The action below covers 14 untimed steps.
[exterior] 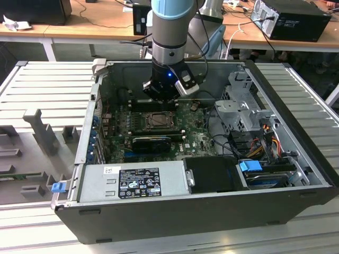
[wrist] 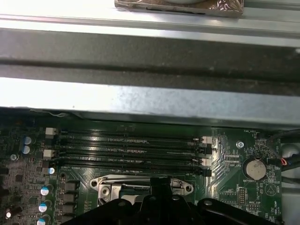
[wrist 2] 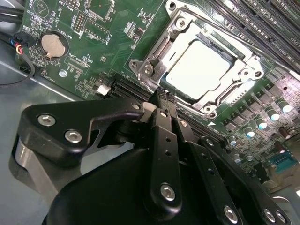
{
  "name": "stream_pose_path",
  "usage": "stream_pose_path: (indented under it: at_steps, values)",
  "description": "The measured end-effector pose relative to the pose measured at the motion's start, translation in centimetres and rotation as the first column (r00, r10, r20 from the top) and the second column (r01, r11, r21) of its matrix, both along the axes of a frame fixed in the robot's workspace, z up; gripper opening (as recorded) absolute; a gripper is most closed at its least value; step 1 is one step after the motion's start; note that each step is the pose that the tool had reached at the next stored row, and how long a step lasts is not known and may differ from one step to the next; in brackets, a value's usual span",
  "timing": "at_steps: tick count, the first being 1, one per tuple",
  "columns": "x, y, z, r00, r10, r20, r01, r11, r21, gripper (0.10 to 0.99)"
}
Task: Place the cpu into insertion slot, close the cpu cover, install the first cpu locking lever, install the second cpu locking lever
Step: 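Install the second cpu locking lever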
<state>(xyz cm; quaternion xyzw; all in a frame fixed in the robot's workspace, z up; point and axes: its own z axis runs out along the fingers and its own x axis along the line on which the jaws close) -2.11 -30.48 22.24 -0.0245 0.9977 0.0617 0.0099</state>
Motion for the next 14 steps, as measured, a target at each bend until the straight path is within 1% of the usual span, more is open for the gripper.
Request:
stream_pose_path:
  at_steps: [6,10,13,14]
  values:
    - [-0.01,-0.29,0.01,1.0000,0.000,-0.0001,0.000,1.0000,0.000,0.106]
    - [0.00,-0.29,0.45,1.0000,0.000,0.0000,0.000,1.0000,0.000,0.106]
    - [0.00,-0.29,1.04,1.0000,0.000,0.0000,0.000,1.0000,0.000,0.106]
    - [0.00,-0.29,1.10,1.0000,0.000,0.0001,0.000,1.0000,0.000,0.106]
